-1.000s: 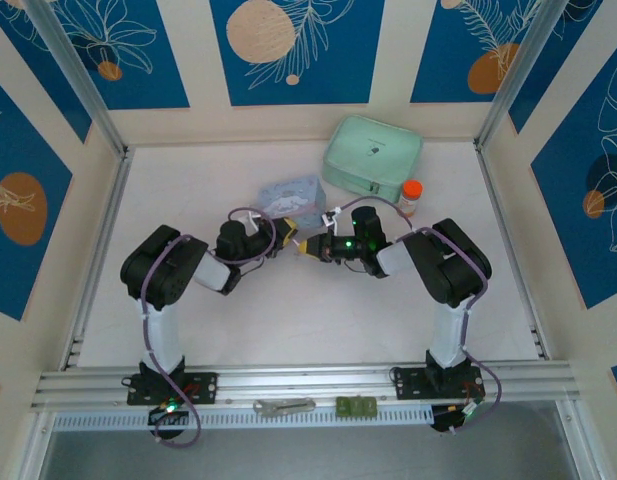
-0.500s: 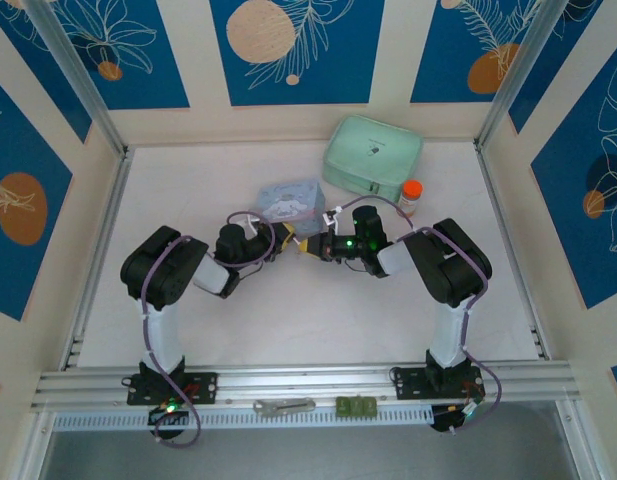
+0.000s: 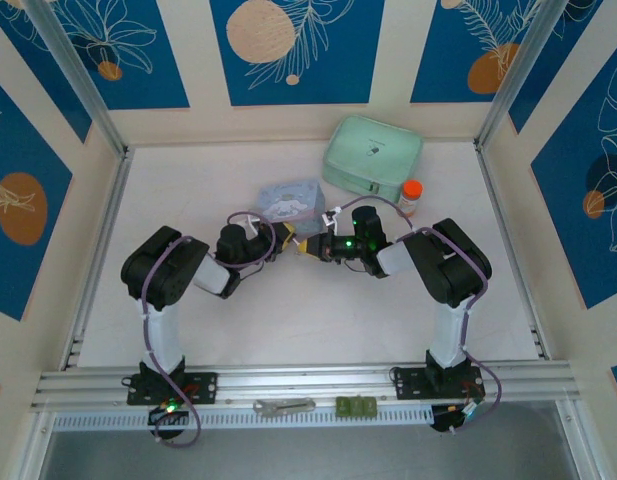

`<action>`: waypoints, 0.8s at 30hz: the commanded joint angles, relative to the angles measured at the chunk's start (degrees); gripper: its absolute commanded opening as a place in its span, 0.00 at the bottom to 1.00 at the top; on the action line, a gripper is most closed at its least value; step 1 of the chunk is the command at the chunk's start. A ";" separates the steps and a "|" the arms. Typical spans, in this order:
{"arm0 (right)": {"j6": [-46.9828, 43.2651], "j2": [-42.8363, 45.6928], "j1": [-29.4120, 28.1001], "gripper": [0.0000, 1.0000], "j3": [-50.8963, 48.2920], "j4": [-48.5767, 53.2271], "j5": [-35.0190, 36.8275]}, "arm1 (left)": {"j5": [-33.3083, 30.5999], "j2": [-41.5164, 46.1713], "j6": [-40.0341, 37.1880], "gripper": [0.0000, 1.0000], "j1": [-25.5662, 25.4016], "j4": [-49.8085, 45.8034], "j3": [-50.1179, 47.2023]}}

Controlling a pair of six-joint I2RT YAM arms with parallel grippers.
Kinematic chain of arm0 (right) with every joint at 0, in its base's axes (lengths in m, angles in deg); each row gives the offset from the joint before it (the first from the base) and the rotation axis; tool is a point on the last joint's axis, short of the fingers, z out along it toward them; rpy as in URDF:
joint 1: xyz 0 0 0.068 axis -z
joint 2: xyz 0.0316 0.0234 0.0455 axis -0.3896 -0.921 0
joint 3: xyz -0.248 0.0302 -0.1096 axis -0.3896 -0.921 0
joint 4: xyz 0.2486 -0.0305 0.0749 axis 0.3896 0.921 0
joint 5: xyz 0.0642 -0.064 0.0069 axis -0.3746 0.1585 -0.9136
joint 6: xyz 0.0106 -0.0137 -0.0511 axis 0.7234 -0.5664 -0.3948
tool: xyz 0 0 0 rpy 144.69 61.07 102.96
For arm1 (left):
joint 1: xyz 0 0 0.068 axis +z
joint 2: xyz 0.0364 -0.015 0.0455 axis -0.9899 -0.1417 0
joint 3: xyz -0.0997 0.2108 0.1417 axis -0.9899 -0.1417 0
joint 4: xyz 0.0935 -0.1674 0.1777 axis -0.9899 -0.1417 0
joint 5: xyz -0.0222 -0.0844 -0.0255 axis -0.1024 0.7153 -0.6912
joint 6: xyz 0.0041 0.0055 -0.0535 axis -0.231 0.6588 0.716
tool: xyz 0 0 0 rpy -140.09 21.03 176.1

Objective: Unlock the padlock with the key

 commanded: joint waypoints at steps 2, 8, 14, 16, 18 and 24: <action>0.54 -0.39 -0.43 0.00 1.44 -1.43 -0.80 | 0.77 1.05 -1.33 0.00 -1.69 3.75 0.29; 0.74 -0.24 0.61 0.00 2.26 -0.50 -0.99 | 2.83 1.63 -2.73 0.00 -2.35 3.93 0.40; -1.35 0.86 1.61 0.00 5.10 4.53 -1.87 | 5.29 2.06 -2.85 0.00 -2.82 5.57 -0.34; -1.84 1.03 1.61 0.00 5.87 6.06 -1.83 | 5.60 1.68 -2.53 0.00 -3.01 6.98 -0.48; -1.61 0.93 1.59 0.00 6.05 6.56 -1.41 | 5.61 1.16 -1.90 0.00 -3.27 8.68 -0.61; 0.02 0.49 1.78 0.00 6.28 7.64 0.89 | 5.89 1.61 -2.57 0.00 -3.80 8.73 -0.25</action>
